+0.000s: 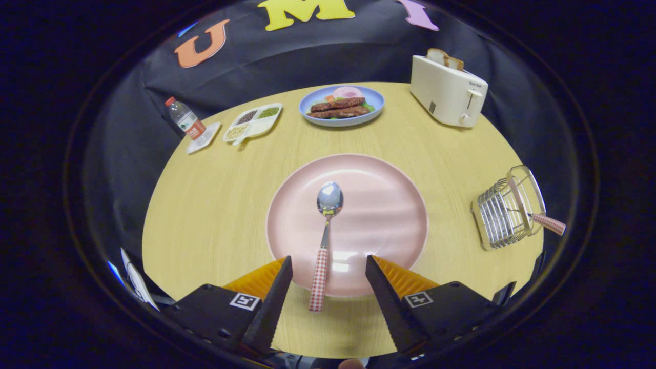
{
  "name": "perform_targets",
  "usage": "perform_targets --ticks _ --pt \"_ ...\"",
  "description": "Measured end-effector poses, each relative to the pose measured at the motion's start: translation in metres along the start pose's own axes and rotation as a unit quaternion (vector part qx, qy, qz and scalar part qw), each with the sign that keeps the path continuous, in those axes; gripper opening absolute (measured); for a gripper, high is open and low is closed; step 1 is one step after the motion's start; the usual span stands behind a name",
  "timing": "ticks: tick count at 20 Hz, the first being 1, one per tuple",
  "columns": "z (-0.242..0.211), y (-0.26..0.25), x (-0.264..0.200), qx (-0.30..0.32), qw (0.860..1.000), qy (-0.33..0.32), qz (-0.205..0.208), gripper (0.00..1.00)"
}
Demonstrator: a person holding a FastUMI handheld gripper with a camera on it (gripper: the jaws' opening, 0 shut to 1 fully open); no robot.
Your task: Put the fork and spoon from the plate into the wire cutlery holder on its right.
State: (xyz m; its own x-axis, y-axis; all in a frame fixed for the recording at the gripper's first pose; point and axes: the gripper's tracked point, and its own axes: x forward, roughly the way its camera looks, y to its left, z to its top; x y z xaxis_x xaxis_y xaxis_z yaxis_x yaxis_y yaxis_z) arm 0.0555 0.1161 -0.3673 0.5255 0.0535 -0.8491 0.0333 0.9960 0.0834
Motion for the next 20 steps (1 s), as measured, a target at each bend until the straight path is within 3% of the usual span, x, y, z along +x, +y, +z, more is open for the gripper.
perform_targets --ticks 7,10,12,14,15,17,20 --pt "-0.008 -0.004 0.015 0.002 1.000 -0.007 -0.030 0.68" --pt "-0.016 -0.004 0.019 0.009 1.000 0.001 -0.029 0.49" --pt "-0.015 -0.010 0.018 0.003 0.999 -0.004 -0.041 0.50" --pt "-0.017 -0.011 0.019 -0.002 0.999 0.001 -0.041 0.14" --pt "-0.022 -0.014 0.019 -0.007 0.999 0.008 -0.045 0.17" --pt "-0.020 -0.018 0.013 -0.013 0.999 0.015 -0.043 0.05" --pt "-0.013 -0.025 -0.002 -0.014 0.999 0.023 -0.033 0.05"
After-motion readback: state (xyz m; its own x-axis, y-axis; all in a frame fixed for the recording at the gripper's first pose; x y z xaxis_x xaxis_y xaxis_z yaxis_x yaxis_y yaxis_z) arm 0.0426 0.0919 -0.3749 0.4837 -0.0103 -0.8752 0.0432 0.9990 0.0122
